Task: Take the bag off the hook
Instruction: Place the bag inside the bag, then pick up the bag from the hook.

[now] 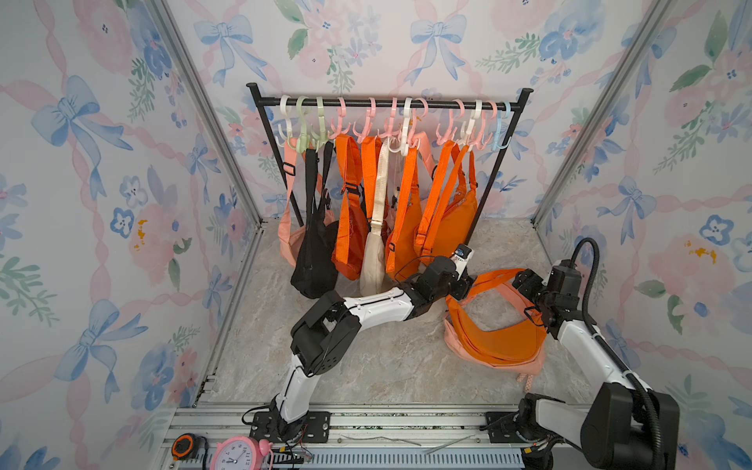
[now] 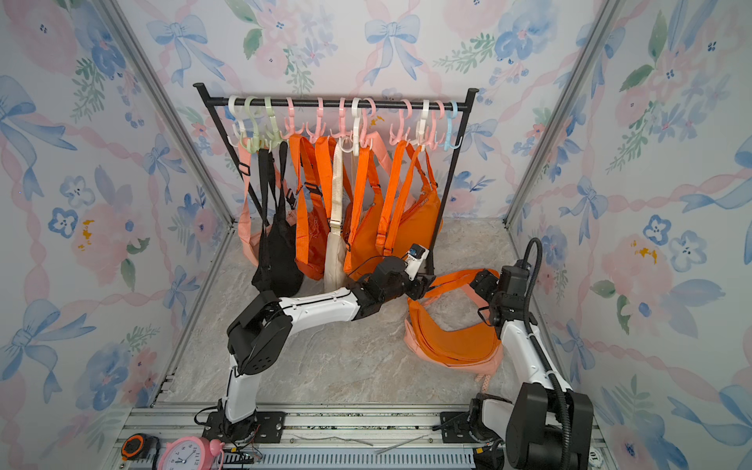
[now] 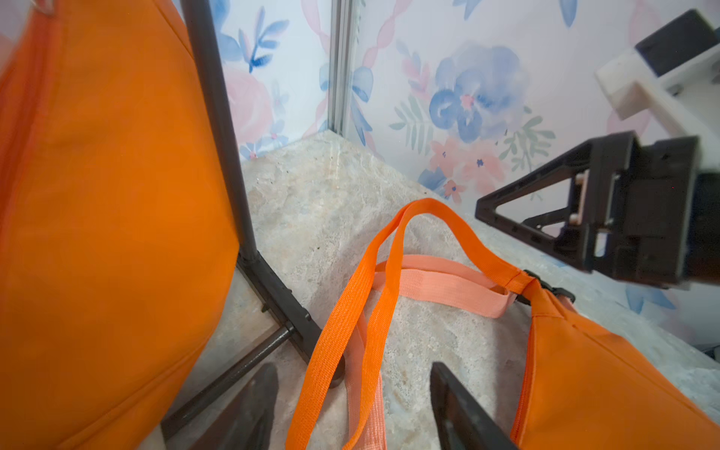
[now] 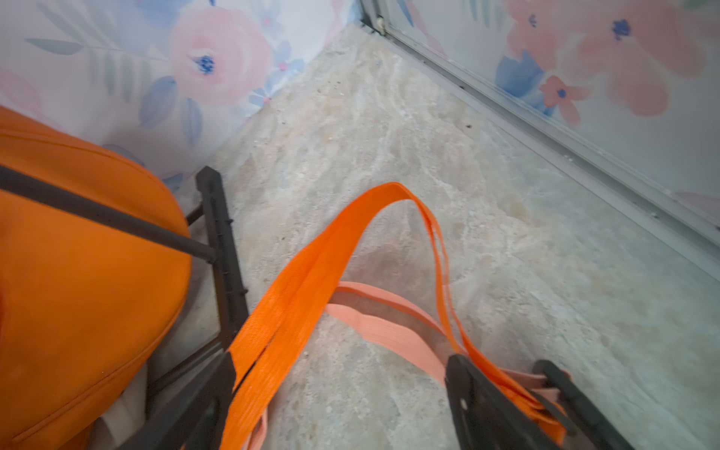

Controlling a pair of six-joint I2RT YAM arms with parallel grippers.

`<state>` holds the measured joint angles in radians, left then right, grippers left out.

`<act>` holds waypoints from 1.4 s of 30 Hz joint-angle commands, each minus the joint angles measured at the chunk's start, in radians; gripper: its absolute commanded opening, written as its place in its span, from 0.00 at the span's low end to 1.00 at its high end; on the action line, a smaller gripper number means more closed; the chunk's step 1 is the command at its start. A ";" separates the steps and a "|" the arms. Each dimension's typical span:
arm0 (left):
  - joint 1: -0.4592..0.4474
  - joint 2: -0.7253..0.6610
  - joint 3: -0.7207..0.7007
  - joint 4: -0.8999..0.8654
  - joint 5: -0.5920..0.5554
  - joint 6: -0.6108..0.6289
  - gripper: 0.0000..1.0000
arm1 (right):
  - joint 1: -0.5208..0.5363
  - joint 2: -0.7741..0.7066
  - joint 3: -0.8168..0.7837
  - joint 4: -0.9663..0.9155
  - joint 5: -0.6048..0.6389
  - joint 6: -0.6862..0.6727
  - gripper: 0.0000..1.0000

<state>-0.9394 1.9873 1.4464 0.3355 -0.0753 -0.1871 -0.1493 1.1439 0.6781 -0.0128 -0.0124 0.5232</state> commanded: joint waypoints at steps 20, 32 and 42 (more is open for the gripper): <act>0.152 -0.188 0.082 -0.136 0.016 0.112 0.62 | 0.437 -0.154 0.135 -0.033 -0.038 -0.145 0.93; 0.201 -0.059 0.347 -0.315 0.049 0.180 0.62 | 0.539 -0.156 0.109 -0.009 -0.072 -0.204 0.97; 0.238 0.141 0.654 -0.453 0.071 0.180 0.62 | 0.538 -0.144 0.078 0.005 -0.060 -0.232 0.99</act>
<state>-0.7181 2.0880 2.0365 -0.0525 -0.0204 -0.0254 0.3817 0.9970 0.7715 -0.0246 -0.0750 0.3161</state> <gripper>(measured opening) 0.618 0.988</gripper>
